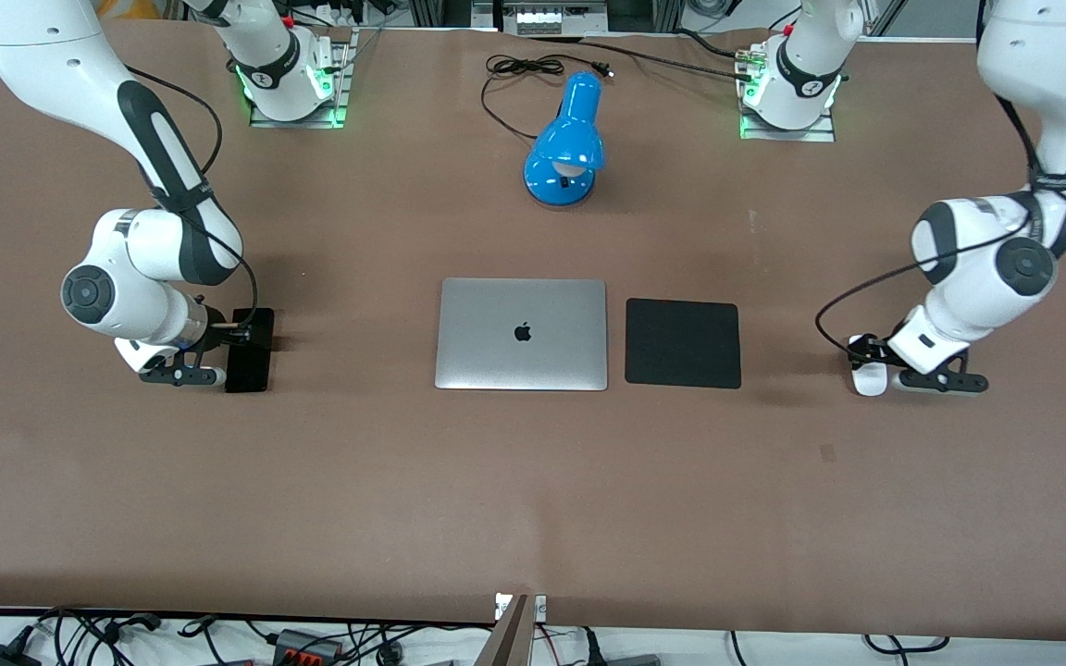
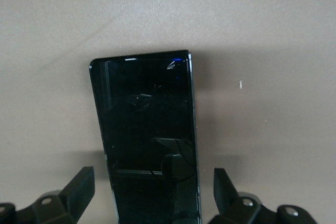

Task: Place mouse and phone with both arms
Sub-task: 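Grasp the black phone with the right gripper while the left gripper grasps the mouse, then carry the phone beside the laptop while the left gripper carries the mouse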

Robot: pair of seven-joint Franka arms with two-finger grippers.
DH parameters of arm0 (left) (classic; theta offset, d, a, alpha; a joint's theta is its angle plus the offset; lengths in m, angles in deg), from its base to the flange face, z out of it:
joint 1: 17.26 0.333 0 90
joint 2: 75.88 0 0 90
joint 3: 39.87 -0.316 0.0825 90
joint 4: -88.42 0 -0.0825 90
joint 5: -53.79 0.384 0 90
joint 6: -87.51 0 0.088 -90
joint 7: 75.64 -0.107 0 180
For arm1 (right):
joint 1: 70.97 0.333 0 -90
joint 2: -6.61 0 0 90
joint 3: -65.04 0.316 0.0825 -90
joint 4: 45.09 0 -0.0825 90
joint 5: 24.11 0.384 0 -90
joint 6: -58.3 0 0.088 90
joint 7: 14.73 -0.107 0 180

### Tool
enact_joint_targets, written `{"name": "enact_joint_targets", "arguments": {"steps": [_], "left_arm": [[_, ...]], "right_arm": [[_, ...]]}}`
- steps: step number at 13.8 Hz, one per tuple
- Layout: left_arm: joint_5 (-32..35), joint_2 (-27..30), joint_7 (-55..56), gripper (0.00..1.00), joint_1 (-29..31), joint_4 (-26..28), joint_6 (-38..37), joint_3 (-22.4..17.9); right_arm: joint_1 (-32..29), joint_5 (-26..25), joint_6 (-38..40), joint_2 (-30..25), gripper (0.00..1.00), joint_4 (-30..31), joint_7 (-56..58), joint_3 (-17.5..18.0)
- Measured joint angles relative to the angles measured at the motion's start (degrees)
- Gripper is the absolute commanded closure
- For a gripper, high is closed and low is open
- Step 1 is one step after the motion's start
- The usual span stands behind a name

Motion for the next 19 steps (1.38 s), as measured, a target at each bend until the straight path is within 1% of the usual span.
{"name": "enact_joint_targets", "arguments": {"steps": [1,4,5,6,7,8,9,10,11,12,15,16,17,19], "left_arm": [[0.0,-0.9,-0.7,0.0,0.2,0.6,1.9,0.0],[0.0,-3.0,-1.6,0.0,1.3,0.9,4.3,0.0],[0.0,-3.5,-1.7,0.08,1.7,1.1,5.3,0.0],[0.0,-3.9,-1.8,0.25,1.8,1.5,6.3,0.0],[0.0,-4.2,-1.8,0.32,1.8,1.9,7.0,0.0],[0.0,-4.3,-1.7,0.4,1.8,2.3,7.4,0.1],[0.0,-4.3,-1.7,0.54,1.8,2.3,7.6,0.1],[0.0,-4.2,-1.7,0.65,1.8,2.3,7.7,0.2],[0.0,-4.2,-1.7,0.68,1.8,2.3,7.8,0.2],[0.0,-4.1,-1.7,0.68,1.8,2.3,7.8,0.2],[0.0,-3.2,-1.7,0.68,1.7,1.7,6.6,0.7],[0.0,-2.2,-1.7,0.68,1.7,0.7,3.4,1.0],[0.0,-0.7,-1.7,0.68,1.6,-1.0,-1.7,1.6],[0.0,2.6,-1.0,0.68,1.5,-6.3,-14.5,4.0]], "right_arm": [[0.0,0.0,-0.4,0.3,0.0,0.3,0.0,0.0],[0.1,0.0,-1.4,1.0,0.0,0.5,0.0,0.1],[0.1,0.0,-1.6,1.2,0.0,0.6,0.0,0.1],[0.1,0.0,-1.9,1.4,0.0,0.6,0.0,0.1],[0.1,0.0,-2.2,1.5,0.0,0.7,0.0,0.1],[0.1,0.0,-2.6,1.6,0.2,0.8,0.0,0.1],[0.1,0.0,-2.8,1.6,0.39,0.9,0.0,0.1],[0.1,0.0,-2.9,1.6,0.54,1.0,0.0,0.1],[0.1,-0.2,-3.0,1.5,0.67,1.0,0.0,0.0],[0.1,-0.2,-3.0,1.3,0.73,1.0,0.0,0.0],[0.3,-0.2,-3.5,1.4,0.74,0.3,0.0,0.4],[1.1,-0.1,-3.2,1.4,0.74,-0.8,-0.1,0.7],[2.4,0.0,-1.9,1.4,0.73,-2.4,-1.3,0.9],[6.6,0.1,1.8,1.4,0.73,-6.0,-7.8,1.3]]}}
